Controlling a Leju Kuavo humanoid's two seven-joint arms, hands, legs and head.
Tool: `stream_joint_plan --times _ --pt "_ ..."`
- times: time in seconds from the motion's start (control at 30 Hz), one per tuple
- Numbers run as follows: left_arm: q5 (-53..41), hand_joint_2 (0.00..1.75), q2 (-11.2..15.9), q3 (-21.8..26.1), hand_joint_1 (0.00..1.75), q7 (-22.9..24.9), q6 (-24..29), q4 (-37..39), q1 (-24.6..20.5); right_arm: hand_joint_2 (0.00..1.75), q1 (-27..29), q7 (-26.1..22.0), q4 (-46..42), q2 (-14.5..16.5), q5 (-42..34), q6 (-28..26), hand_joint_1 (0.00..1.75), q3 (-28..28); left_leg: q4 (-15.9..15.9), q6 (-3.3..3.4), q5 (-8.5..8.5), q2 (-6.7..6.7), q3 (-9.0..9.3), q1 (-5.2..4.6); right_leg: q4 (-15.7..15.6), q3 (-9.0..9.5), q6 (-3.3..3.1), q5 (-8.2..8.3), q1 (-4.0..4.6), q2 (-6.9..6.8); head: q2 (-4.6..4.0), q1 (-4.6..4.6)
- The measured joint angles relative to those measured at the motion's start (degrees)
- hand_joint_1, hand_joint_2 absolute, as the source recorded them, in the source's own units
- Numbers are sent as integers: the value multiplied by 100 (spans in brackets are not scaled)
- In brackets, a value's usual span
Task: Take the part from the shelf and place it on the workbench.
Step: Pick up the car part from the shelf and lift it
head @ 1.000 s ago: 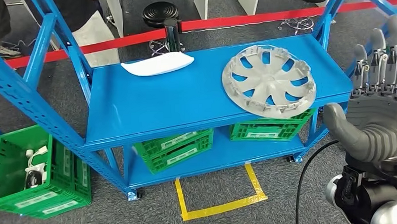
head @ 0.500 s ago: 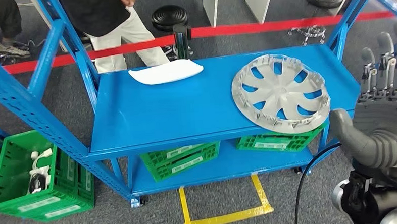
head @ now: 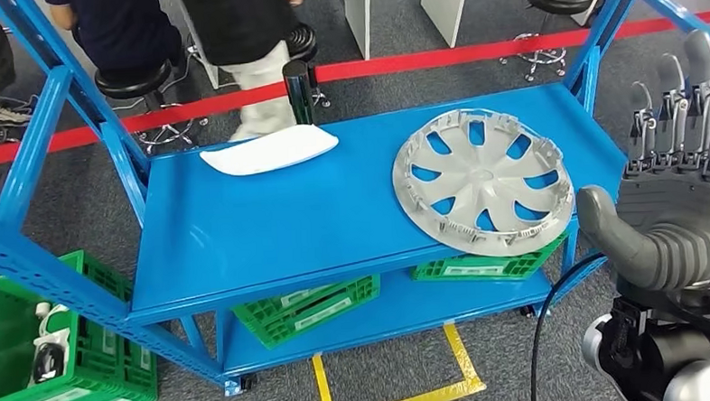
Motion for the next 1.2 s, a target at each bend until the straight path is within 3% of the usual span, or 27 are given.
stream_joint_plan --times 0.07,0.13,0.23,0.27,0.57,0.97,1.07,1.2 --pt "2 0 9 0 0 4 4 3 4 175 3 0 10 6 -4 5 0 1 -179 76 77 -42 57 -42 1 20 61 -62 -3 13 0 0" --pt "5 0 13 0 0 5 11 3 5 175 -7 -1 11 7 -4 7 0 -3 -248 64 171 -62 109 -35 -28 53 111 -96 1 19 0 -9" --pt "7 0 8 -2 0 2 15 1 -4 175 -21 -2 10 3 -2 7 0 -7 -318 -32 220 -53 146 -10 -88 118 49 -75 17 18 0 23" --pt "7 0 2 -2 0 2 15 0 -5 175 -21 -2 10 1 -2 7 0 -7 -323 -31 211 -50 148 -7 -107 125 34 -75 18 17 0 34" --pt "7 0 -10 -2 0 10 17 -1 -6 175 -20 -2 9 -5 -2 7 0 -6 -323 44 153 2 173 -19 -212 175 100 -94 15 26 0 50" --pt "16 0 -9 -2 0 11 15 -1 -6 175 -18 22 29 -5 -15 -2 0 -4 -323 52 154 6 202 -16 -211 197 130 -90 19 27 0 48" --pt "25 0 -10 -2 0 11 15 -1 -6 175 -18 213 50 -9 161 -53 0 -4 -323 51 153 6 202 -12 -211 197 128 -92 23 27 0 48" --pt "52 0 -11 -2 0 11 14 -1 -6 175 -57 958 103 -46 1350 -107 0 7 -323 51 153 7 201 -10 -211 197 128 -93 25 28 0 48"
